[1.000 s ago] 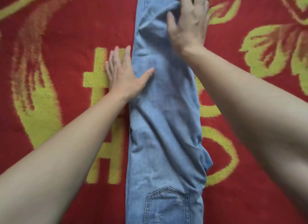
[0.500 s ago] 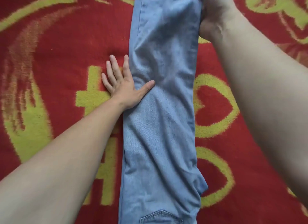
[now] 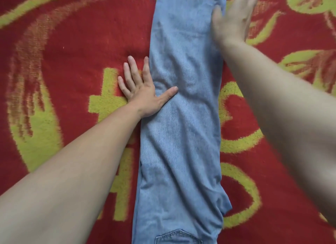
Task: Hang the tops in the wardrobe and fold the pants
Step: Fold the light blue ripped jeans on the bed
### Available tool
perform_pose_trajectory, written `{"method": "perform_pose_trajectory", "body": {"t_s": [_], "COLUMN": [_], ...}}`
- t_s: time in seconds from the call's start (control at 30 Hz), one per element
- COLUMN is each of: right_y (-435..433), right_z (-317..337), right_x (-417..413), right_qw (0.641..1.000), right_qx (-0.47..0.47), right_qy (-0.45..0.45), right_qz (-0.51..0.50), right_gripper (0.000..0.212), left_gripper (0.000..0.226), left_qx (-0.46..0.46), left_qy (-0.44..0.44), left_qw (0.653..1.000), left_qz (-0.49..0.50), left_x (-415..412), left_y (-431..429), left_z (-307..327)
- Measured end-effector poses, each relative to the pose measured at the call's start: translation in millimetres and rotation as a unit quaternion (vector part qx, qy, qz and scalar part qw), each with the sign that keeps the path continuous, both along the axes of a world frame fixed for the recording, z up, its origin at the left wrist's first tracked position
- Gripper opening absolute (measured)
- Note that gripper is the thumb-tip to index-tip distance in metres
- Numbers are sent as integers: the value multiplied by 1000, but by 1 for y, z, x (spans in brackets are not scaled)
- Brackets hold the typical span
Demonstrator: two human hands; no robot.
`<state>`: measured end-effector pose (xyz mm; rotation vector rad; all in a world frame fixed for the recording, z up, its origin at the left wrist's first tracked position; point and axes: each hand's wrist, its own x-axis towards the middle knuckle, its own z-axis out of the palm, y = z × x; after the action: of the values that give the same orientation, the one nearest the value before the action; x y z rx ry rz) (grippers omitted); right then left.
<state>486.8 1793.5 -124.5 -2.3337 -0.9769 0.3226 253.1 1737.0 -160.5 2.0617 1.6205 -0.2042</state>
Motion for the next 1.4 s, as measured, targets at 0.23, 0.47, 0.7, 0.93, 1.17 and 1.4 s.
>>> {"method": "perform_pose_trajectory", "body": {"t_s": [0.23, 0.47, 0.7, 0.93, 1.17, 1.4], "right_y": [-99, -148, -350, -402, -492, -553], "right_z": [-42, 3, -14, -4, 6, 24], "right_x": [-37, -79, -158, -180, -214, -253], "right_qw": [926, 975, 929, 958, 965, 952], "right_qx": [-163, -106, -148, -177, -243, -266], "right_qy": [-182, -101, -204, -141, 48, 143], "right_qz": [287, 168, 269, 175, 89, -40], "right_gripper": [61, 55, 56, 67, 74, 78], "left_gripper": [120, 99, 67, 63, 66, 72], "left_qx": [35, 61, 133, 121, 30, -35], "left_qy": [11, -200, 36, 9, 28, 15], "left_qw": [999, 975, 970, 988, 990, 996], "left_qz": [5, 70, -200, -100, -135, 82], "left_x": [2, -24, -126, -119, -163, -188], "left_y": [-3, -30, -193, -235, -320, -404], "left_z": [-4, 16, 4, 14, 14, 52]}}
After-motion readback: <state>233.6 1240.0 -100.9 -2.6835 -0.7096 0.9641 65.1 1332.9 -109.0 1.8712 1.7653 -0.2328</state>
